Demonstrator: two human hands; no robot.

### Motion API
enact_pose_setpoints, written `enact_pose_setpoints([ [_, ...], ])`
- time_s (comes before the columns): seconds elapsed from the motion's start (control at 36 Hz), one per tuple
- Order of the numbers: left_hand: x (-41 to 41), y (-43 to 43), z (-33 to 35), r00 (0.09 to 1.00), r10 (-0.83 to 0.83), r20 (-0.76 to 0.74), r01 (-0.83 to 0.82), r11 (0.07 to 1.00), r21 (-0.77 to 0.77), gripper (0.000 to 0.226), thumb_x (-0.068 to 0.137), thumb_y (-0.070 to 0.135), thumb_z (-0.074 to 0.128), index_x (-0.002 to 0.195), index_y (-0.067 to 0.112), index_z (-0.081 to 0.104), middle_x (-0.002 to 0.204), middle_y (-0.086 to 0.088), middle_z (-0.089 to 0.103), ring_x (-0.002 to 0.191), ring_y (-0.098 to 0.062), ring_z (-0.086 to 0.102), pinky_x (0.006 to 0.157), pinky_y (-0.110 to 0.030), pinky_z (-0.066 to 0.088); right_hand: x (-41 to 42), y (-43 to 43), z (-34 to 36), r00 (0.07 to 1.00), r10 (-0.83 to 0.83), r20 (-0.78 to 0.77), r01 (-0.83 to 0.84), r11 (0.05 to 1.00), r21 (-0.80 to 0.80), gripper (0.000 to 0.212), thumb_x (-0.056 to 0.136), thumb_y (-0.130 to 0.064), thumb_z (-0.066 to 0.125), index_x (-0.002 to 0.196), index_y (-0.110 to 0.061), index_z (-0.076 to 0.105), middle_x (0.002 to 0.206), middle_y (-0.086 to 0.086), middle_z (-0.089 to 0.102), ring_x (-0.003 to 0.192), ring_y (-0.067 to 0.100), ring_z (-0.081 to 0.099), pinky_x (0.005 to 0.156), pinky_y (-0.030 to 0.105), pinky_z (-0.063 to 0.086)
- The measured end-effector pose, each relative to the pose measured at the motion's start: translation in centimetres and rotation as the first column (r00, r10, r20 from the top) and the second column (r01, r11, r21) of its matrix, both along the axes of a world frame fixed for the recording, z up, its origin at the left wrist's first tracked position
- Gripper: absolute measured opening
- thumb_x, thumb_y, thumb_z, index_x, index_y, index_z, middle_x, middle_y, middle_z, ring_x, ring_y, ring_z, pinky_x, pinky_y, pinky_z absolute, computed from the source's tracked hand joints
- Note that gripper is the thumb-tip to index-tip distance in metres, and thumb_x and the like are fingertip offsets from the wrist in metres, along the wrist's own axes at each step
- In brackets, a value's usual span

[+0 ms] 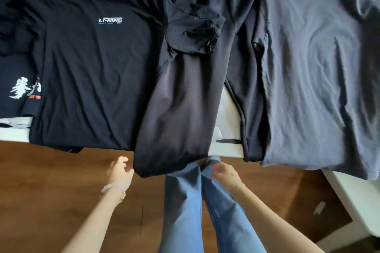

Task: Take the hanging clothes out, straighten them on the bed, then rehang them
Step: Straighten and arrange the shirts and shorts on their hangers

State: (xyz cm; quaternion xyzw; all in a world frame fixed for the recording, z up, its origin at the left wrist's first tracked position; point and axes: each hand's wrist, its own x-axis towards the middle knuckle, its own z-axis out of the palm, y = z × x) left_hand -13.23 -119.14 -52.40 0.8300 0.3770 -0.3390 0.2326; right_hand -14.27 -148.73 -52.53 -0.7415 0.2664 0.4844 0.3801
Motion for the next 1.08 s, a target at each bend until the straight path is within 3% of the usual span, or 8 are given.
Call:
enact_pose_setpoints([
  [0.11,0.9,-4.1,0.1,0.969,-0.128,0.212,0.111,0.99,0.09,0.032,0.087,-0.008,0.052,0.116,0.0,0.062,0.121,-0.02,0.058,0.114,-0.039,0.054,0.096,-0.041,0.043,0.1,-2.7,0.4,0.976,-0.213,0.053,0.217,0.973,-0.081,0.024,0.078,-0.014,0.054,0.092,-0.027,0.068,0.099,-0.002,0.069,0.098,0.02,0.063,0.084,0.033,0.052],
  [0.19,2.0,-9.1,0.2,0.904,-0.217,0.367,0.263,0.961,-0.08,0.026,0.086,-0.011,0.053,0.106,0.0,0.065,0.109,-0.013,0.063,0.103,-0.033,0.06,0.09,-0.035,0.046,0.9,-5.2,1.3,0.917,-0.367,0.16,0.391,0.907,-0.16,0.02,0.074,-0.017,0.056,0.086,-0.028,0.069,0.086,-0.005,0.071,0.085,0.019,0.065,0.072,0.033,0.055],
  [0.31,3.5,-16.7,-0.1,0.878,-0.349,0.327,0.452,0.828,-0.331,0.023,0.092,0.002,0.05,0.111,0.008,0.063,0.107,0.0,0.06,0.103,-0.022,0.062,0.094,-0.033,0.05,2.3,-9.2,1.8,0.87,-0.389,0.304,0.461,0.86,-0.219,0.021,0.082,-0.008,0.055,0.089,-0.024,0.066,0.09,0.001,0.071,0.086,0.02,0.064,0.065,0.027,0.042],
  [0.44,5.0,-24.7,-0.8,0.974,-0.202,0.099,0.223,0.807,-0.547,0.037,0.094,0.007,0.051,0.132,0.007,0.053,0.118,-0.004,0.059,0.115,-0.019,0.058,0.099,-0.022,0.042,2.5,-13.4,1.2,0.863,-0.374,0.338,0.471,0.839,-0.272,0.022,0.086,-0.012,0.052,0.101,-0.016,0.068,0.093,0.007,0.068,0.08,0.022,0.058,0.062,0.028,0.042],
  [0.67,5.3,-32.2,-2.1,0.998,0.016,-0.061,-0.047,0.825,-0.563,0.066,0.093,0.028,0.063,0.147,0.004,0.035,0.148,-0.007,0.044,0.139,-0.028,0.041,0.115,-0.037,0.035,2.6,-17.4,0.2,0.913,-0.293,0.284,0.343,0.928,-0.143,0.025,0.087,-0.009,0.051,0.108,-0.018,0.064,0.094,-0.001,0.064,0.08,0.013,0.056,0.057,0.013,0.039],
  [0.86,3.9,-33.0,-2.4,0.993,0.112,0.045,-0.081,0.892,-0.444,0.032,0.098,0.029,0.054,0.106,-0.002,0.056,0.107,-0.013,0.06,0.107,-0.03,0.056,0.094,-0.036,0.044,3.0,-19.4,-0.1,0.962,-0.179,0.204,0.199,0.977,-0.079,0.022,0.086,-0.014,0.053,0.104,-0.021,0.063,0.092,-0.003,0.066,0.086,0.018,0.062,0.071,0.028,0.045],
  [0.94,3.1,-31.6,-2.4,0.979,0.165,0.12,-0.101,0.903,-0.418,0.028,0.098,0.022,0.055,0.08,0.004,0.046,0.078,-0.014,0.049,0.079,-0.023,0.047,0.071,-0.032,0.035,3.5,-19.8,-0.5,0.971,-0.149,0.186,0.163,0.985,-0.064,0.021,0.082,-0.016,0.053,0.096,-0.03,0.061,0.099,0.0,0.07,0.091,0.023,0.065,0.08,0.033,0.052],
  [1.08,3.2,-30.4,-2.8,0.986,0.113,0.121,-0.055,0.912,-0.405,0.034,0.096,0.017,0.057,0.069,0.011,0.039,0.063,-0.004,0.038,0.071,-0.021,0.037,0.061,-0.032,0.029,4.6,-19.5,-0.7,0.967,-0.088,0.238,0.113,0.989,-0.094,0.025,0.083,-0.012,0.047,0.101,-0.02,0.063,0.098,0.001,0.069,0.089,0.022,0.06,0.071,0.026,0.041],
])
